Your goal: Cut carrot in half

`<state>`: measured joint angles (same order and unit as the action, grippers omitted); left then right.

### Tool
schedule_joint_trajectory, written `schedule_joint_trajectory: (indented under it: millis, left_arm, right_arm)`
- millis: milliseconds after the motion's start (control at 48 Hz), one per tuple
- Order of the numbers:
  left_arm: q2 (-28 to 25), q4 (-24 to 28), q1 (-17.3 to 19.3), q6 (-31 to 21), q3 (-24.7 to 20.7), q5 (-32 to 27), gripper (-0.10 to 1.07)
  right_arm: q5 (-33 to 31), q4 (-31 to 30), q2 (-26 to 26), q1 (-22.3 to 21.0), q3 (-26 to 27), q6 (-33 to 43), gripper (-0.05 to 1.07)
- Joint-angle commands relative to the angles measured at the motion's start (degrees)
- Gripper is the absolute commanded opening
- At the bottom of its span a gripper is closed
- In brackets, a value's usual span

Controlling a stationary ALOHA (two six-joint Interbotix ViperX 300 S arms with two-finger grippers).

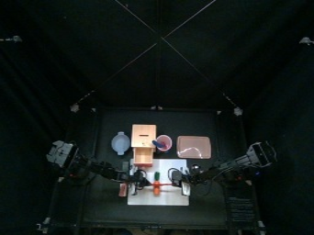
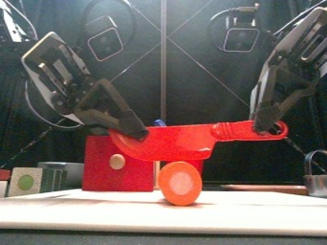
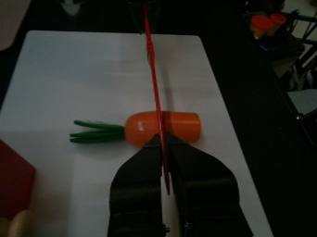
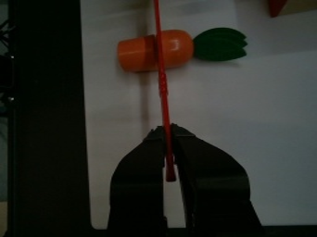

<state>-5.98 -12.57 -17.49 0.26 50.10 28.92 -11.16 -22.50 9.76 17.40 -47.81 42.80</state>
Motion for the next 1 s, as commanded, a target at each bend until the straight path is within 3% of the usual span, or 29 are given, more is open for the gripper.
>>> schedule_joint_trajectory:
  millis: [0, 646, 979]
  left_arm:
    - [0.2, -0.3, -1.1, 0.1, -0.8, -0.1, 0.35]
    - [-1.1, -0.3, -0.6, 0.1, -0.8, -0.4, 0.35]
    - [-3.6, -0.3, -0.5, 0.1, -1.7, -4.3, 0.35]
  right_arm:
    - [-0.6, 0.2, 0.4, 0.7, 0.9, -0.2, 0.21]
    - [-2.6, 0.3, -0.6, 0.5, 1.1, -0.4, 0.21]
    - [-2.6, 0.1, -3.9, 0.5, 1.7, -0.8, 0.21]
